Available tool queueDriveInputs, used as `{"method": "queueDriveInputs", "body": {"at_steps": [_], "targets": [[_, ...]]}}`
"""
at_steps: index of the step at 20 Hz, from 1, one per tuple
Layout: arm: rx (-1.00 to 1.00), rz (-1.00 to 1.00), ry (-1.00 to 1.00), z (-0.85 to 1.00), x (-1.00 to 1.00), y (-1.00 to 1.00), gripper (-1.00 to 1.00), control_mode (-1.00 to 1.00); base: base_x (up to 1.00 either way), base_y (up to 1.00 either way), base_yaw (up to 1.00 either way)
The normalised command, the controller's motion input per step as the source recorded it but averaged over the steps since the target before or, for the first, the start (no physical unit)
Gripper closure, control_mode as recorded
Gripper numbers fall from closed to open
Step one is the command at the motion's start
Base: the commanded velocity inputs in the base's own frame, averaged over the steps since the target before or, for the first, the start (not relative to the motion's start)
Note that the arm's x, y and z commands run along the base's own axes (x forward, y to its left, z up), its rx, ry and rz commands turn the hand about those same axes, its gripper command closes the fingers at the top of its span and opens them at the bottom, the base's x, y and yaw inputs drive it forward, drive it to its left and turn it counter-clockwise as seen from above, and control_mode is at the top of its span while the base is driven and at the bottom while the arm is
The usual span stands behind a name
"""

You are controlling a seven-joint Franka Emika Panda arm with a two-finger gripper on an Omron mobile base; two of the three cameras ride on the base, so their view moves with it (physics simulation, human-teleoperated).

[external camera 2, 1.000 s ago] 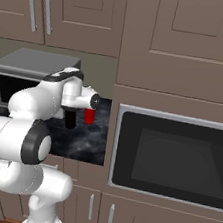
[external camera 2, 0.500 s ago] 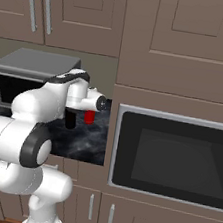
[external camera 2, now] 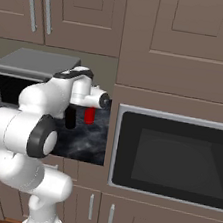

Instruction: Move the drinks to the dining counter.

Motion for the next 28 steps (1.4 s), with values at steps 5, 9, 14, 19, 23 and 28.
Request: {"method": "queueDriveInputs", "body": {"at_steps": [5,9,14,19,23,28], "targets": [[0.00,0.00,0.00,0.00,0.16,0.00,-1.00,-1.00,0.00,0.00,0.00],[0.00,0.00,0.00,0.00,0.16,0.00,-1.00,-1.00,0.00,0.00,0.00],[0.00,0.00,0.00,0.00,0.09,0.00,-1.00,-1.00,0.00,0.00,0.00],[0.00,0.00,0.00,-0.03,0.06,0.01,-1.00,-1.00,0.00,0.00,0.00],[0.00,0.00,0.00,-0.04,0.02,0.17,-1.00,-1.00,0.00,0.00,0.00],[0.00,0.00,0.01,0.00,0.04,0.19,-1.00,-1.00,0.00,0.00,0.00]]}}
